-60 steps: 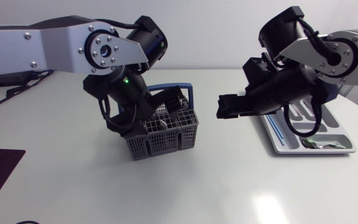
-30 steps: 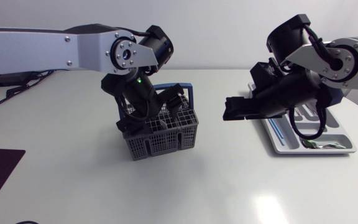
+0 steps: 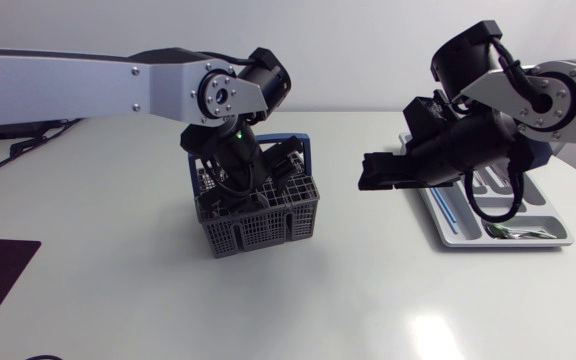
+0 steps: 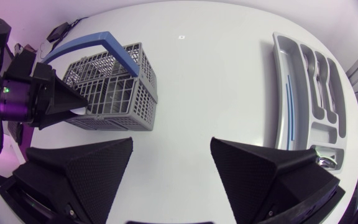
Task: Unload the cutlery basket into the drawer organizer.
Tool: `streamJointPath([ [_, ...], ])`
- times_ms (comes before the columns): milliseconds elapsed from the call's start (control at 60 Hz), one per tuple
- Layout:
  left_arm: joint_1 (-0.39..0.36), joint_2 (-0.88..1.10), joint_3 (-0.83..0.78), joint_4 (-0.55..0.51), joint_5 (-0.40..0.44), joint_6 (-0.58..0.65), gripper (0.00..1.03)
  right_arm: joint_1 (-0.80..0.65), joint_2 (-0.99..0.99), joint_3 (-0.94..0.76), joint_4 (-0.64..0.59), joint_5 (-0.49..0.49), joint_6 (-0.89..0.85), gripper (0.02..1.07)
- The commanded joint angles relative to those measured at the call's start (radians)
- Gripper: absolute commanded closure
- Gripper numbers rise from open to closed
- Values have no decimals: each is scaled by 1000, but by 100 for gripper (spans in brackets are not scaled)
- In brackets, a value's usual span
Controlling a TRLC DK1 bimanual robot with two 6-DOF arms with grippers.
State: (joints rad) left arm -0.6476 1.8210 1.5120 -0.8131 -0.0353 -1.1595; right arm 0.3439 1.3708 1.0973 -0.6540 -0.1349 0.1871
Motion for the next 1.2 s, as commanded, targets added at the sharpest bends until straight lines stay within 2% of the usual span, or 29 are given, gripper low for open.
streamJointPath([
  [0,-3,27,25,2,-17,-37,54,-3,11,-31,8,-6,0,17],
  [100,-4,29,16,3,-64,-37,68,-3,11,-34,11,-6,-2,17],
  [150,-6,27,13,5,-74,-37,71,-5,13,-36,11,-6,-3,17],
  [583,-26,14,8,6,-61,-43,72,-5,13,-42,16,-6,-2,17],
  [800,-23,15,4,6,-61,-43,75,-6,11,-47,16,-6,-2,17],
  [850,-24,17,2,5,-61,-42,79,-6,11,-48,14,-6,-2,17],
  [1133,-21,15,-3,3,-64,-40,79,-3,11,-50,16,-6,0,17],
  [1183,-21,15,-6,2,-66,-40,82,-3,11,-50,16,-6,0,17],
])
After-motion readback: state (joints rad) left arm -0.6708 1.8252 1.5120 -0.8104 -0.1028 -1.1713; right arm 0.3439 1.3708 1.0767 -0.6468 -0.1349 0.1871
